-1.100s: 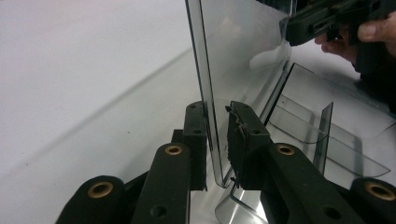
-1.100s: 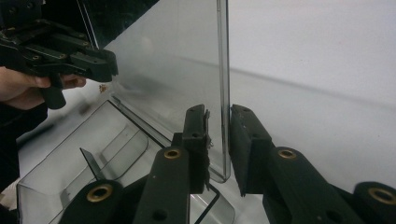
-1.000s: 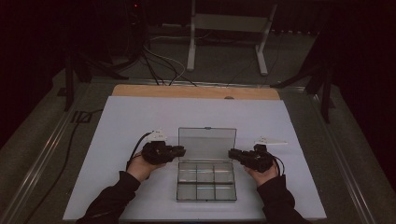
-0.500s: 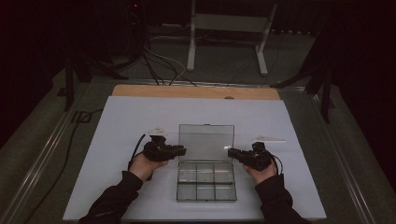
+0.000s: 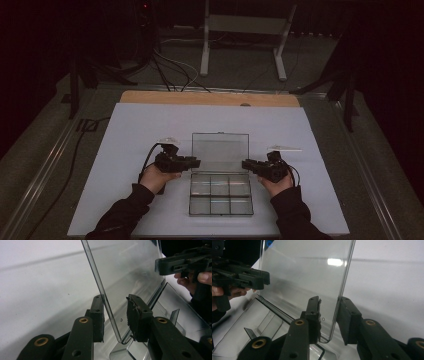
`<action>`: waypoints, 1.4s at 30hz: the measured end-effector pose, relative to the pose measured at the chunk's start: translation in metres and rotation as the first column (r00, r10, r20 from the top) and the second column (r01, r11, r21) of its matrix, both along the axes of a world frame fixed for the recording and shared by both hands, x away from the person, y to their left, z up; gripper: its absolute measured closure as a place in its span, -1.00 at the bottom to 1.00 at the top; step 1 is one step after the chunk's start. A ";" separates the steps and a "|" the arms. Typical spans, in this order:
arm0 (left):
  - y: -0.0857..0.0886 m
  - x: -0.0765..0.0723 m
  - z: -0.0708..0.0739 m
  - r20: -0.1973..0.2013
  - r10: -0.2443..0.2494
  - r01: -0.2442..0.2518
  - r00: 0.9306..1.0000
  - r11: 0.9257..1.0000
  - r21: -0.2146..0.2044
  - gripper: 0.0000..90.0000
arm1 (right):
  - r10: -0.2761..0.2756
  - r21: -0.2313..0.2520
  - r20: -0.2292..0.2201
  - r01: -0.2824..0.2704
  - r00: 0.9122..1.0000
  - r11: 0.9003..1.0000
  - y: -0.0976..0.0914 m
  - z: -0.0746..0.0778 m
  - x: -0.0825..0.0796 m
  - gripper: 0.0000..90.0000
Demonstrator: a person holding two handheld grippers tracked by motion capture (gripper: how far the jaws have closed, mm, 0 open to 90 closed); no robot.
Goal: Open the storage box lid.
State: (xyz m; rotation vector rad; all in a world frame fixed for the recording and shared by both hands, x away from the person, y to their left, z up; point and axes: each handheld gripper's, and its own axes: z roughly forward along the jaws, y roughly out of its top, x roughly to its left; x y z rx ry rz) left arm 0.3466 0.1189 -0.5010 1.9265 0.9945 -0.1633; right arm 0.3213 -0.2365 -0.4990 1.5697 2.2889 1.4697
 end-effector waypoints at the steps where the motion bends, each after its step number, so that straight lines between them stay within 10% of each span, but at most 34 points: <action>1: 0.000 0.000 0.000 0.000 0.000 0.000 1.000 1.000 0.000 0.54 | 0.000 0.000 0.000 0.000 1.000 1.000 0.000 0.000 0.000 0.58; 21: 0.000 0.005 -0.009 -0.129 0.002 -0.001 0.992 1.000 0.005 0.39 | -0.047 0.044 -0.153 0.055 0.987 0.998 0.000 -0.007 0.009 0.48; 31: 0.003 0.010 -0.012 -0.231 0.036 -0.033 0.972 0.999 0.017 0.21 | -0.076 0.049 -0.243 0.090 0.967 0.995 -0.001 -0.013 0.014 0.33; 36: 0.004 0.011 -0.016 -0.253 0.040 -0.040 0.967 0.999 0.004 0.14 | -0.084 0.036 -0.250 0.096 0.965 0.995 -0.001 -0.014 0.014 0.31; 42: 0.007 0.011 -0.013 -0.214 0.027 -0.034 0.976 0.999 -0.026 -0.10 | -0.079 0.051 -0.198 0.090 0.977 0.995 -0.002 -0.012 0.013 0.11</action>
